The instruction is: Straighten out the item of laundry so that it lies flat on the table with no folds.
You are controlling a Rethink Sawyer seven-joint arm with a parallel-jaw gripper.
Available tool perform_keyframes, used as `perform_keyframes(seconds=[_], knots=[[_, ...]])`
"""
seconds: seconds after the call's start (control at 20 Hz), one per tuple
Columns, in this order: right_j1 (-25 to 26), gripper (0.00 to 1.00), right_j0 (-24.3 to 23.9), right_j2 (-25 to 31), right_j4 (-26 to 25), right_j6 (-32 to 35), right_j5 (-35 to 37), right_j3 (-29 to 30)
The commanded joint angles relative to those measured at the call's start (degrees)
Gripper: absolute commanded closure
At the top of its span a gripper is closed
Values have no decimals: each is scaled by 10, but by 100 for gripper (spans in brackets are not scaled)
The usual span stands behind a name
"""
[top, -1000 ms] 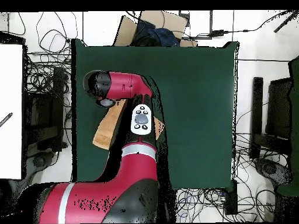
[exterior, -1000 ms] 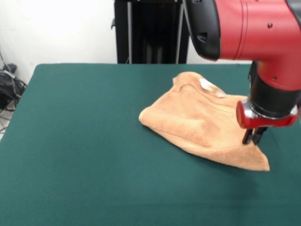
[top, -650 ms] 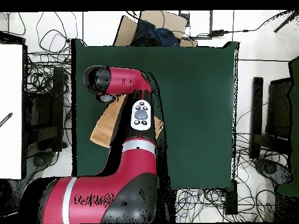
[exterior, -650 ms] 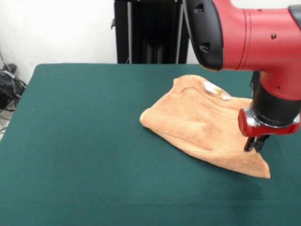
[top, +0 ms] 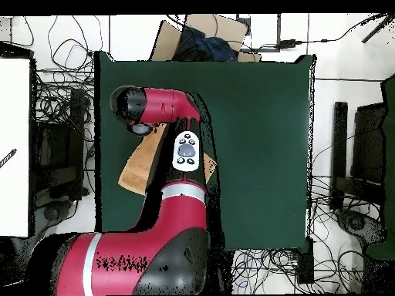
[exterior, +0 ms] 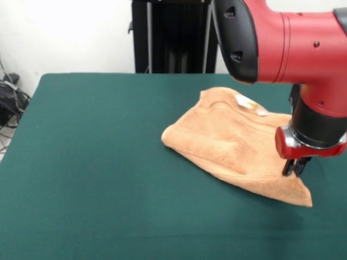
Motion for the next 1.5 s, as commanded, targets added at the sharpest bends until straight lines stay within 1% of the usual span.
perform_keyframes(seconds=[0.05,0.2,0.45,0.8,0.85,1.1,1.25,1.35,1.45,1.5], knots=[[-3,100,-1,42,-16,22,79,-62],[2,100,1,39,-21,13,110,-97],[7,100,1,40,-24,7,127,-118],[-5,100,-3,44,-21,8,94,-82],[-5,0,-2,42,-21,10,94,-82],[-9,0,-1,41,-22,12,82,-74],[-15,0,-2,41,-22,14,71,-60],[-14,0,0,42,-27,7,62,-63],[-20,0,-1,42,-17,30,51,-37],[-25,0,-5,48,-13,31,30,-12]])
